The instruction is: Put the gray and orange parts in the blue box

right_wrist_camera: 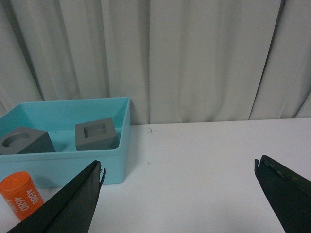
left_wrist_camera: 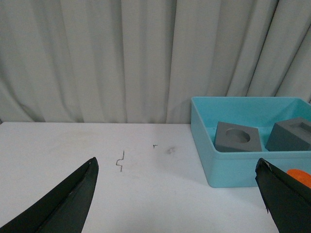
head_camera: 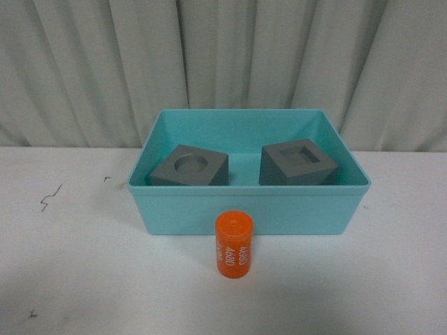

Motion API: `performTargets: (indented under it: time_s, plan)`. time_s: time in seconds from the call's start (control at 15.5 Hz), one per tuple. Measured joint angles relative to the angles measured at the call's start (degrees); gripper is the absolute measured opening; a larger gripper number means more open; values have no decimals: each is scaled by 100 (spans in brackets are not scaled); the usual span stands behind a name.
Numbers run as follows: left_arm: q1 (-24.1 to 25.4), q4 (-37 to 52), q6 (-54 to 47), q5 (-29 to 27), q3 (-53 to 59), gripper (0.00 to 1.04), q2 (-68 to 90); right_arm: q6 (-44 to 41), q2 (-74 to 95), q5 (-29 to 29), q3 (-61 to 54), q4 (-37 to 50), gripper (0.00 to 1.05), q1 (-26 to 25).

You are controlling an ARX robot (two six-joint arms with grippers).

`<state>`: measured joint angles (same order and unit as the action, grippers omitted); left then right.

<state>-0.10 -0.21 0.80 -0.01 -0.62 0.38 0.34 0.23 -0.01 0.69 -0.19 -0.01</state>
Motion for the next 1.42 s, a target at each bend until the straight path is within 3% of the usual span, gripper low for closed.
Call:
performTargets:
  time_s: [0.26, 0.32, 0.39, 0.58, 0.71, 1.09, 1.29, 1.42]
  plan:
    - [0, 0, 0, 0, 0, 98, 0, 17, 13, -72, 4, -24, 98, -22]
    - [0, 2, 0, 4, 0, 98, 0, 179, 426, -625, 17, 260, 98, -203]
    - [0, 2, 0, -2, 0, 98, 0, 317, 1049, -671, 87, 695, 98, -131]
    - [0, 2, 0, 2, 0, 98, 0, 680, 3460, -584, 769, 2559, 98, 643]
    - [0, 0, 0, 0, 0, 98, 0, 929, 5335, -490, 1727, 3021, 98, 1211]
    - [0, 0, 0, 0, 0, 98, 0, 1163, 8898, -450, 4865, 1036, 98, 2463]
    - [0, 0, 0, 0, 0, 98, 0, 1095, 9820, -595, 5604, 24, 98, 2830]
    - [0, 0, 0, 0, 0, 98, 0, 1056, 10109, -695, 5770, -197, 98, 2959]
